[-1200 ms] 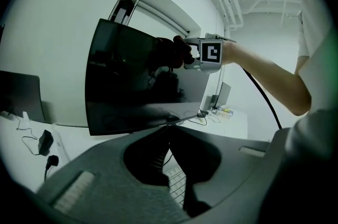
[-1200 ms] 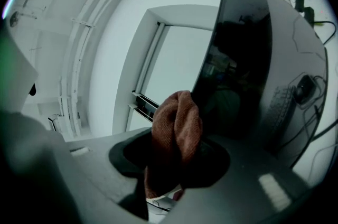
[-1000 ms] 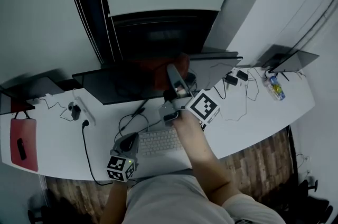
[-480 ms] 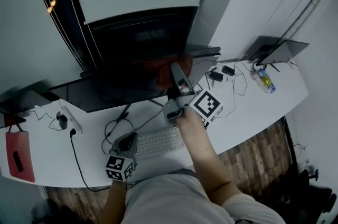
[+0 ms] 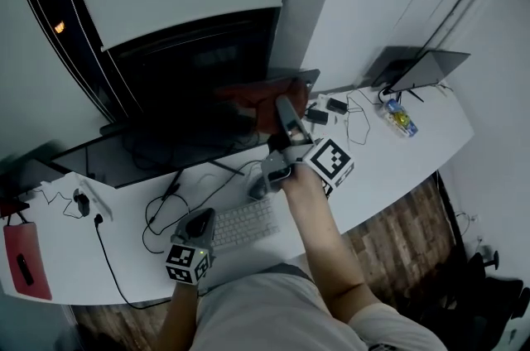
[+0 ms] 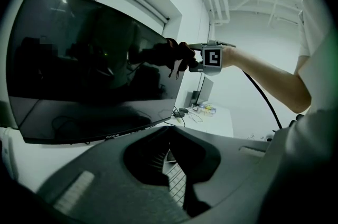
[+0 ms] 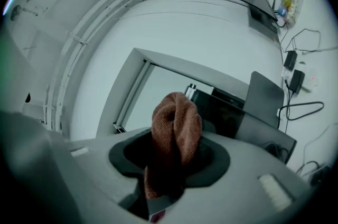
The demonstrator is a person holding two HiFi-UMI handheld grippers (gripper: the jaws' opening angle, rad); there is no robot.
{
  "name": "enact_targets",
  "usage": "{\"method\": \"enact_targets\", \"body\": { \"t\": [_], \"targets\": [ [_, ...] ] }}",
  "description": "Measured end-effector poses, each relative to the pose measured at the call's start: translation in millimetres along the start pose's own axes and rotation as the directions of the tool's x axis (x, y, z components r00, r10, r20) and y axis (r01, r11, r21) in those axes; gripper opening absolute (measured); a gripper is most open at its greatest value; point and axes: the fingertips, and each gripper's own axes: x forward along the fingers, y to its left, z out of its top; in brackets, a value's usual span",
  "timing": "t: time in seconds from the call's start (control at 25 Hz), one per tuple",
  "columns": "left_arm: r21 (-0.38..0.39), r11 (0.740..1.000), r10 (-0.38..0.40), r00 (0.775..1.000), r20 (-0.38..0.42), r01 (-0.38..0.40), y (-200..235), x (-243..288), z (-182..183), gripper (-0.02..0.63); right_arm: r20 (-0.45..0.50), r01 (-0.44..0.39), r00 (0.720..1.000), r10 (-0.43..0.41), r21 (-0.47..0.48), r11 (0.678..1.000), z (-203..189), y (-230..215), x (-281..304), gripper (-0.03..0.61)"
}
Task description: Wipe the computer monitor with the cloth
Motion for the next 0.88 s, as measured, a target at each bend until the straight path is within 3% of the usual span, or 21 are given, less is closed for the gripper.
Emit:
{"method": "enact_targets", "body": {
  "t": [0.52,0.88],
  "targets": [
    [0.023,0.996,-0.089,0.996,-0.02,0.09,-42,50,6,0.009,0.085,0.062,0.995,-0.06,-0.029,0.998,70,-38,-36,0.156],
    [0.045,0.989,-0.136,0.99,-0.043,0.138,-52,55,5,0.009,0.135,0.132,0.984,-0.12,-0.077,0.988,85,-57,-78,0.156]
  ]
}}
